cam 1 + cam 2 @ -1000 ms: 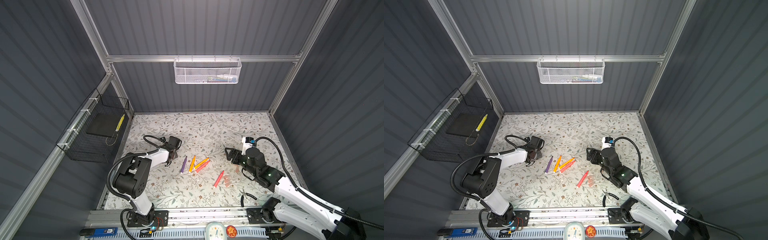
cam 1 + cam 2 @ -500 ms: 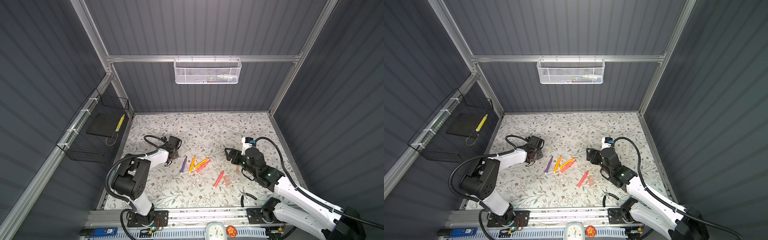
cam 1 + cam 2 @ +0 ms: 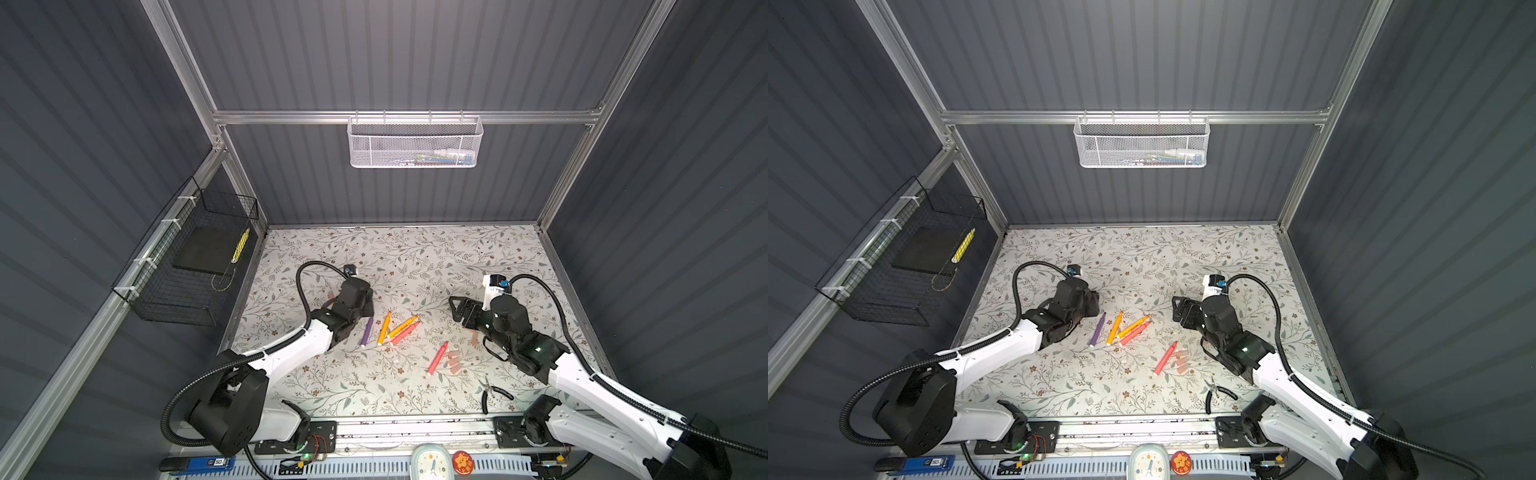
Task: Insert the pens into the pen caps
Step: 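Move the open left gripper over the pink marker and lower around it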
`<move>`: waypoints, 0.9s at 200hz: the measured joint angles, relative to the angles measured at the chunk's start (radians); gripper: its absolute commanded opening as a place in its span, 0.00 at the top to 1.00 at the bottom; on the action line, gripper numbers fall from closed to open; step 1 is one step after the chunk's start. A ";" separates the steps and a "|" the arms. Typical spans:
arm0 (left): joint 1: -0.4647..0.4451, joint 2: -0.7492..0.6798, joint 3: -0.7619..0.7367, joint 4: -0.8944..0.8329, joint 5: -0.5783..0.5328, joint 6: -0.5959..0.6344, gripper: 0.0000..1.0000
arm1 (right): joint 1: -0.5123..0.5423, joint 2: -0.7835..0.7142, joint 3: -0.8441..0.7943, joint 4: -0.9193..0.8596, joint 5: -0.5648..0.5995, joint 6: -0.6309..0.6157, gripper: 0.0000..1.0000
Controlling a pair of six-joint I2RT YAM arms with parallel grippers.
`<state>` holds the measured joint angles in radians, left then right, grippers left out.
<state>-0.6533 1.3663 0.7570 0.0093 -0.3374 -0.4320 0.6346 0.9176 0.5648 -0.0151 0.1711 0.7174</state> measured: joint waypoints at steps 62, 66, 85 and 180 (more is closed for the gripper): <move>-0.133 0.065 0.035 0.065 0.128 0.169 0.50 | 0.000 0.000 0.000 0.000 0.002 -0.001 0.17; -0.137 0.073 0.042 0.064 0.135 0.171 0.50 | 0.000 0.000 0.000 0.000 0.004 -0.001 0.17; -0.146 0.095 0.072 0.042 0.175 0.174 0.50 | 0.000 0.000 0.000 -0.001 0.015 -0.003 0.17; -0.153 0.126 0.040 -0.100 0.353 0.159 0.49 | -0.001 0.000 0.000 -0.001 0.011 -0.003 0.17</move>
<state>-0.8059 1.4921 0.7971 -0.0902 0.0154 -0.2726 0.6334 0.9176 0.5648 -0.0158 0.1822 0.7139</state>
